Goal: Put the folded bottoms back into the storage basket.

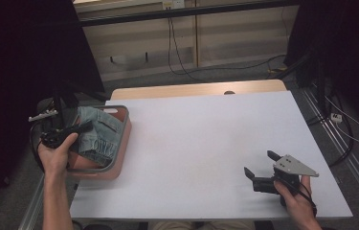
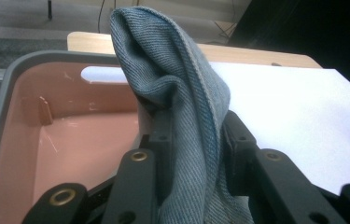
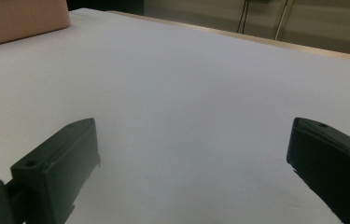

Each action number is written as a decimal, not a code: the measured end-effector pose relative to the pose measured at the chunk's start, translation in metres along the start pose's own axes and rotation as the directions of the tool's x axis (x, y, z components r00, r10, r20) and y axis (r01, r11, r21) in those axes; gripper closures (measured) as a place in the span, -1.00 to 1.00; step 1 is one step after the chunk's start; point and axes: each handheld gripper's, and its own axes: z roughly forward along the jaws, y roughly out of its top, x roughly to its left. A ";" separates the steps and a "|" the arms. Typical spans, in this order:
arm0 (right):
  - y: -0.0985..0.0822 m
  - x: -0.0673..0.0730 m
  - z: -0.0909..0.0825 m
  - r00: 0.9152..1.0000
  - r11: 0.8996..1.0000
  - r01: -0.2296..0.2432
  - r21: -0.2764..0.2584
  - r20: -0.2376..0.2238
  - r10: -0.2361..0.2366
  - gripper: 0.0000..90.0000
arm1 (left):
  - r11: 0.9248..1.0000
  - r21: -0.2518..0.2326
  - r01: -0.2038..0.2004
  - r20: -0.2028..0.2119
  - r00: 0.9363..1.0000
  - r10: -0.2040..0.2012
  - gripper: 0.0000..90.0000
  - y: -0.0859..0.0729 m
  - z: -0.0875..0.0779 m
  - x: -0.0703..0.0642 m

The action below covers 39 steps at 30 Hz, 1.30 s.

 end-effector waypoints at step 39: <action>0.000 0.001 0.002 1.000 1.000 0.003 0.008 -0.003 -0.003 -0.95 | 0.998 0.055 -0.005 -0.234 0.972 0.018 0.47 -0.011 0.031 0.018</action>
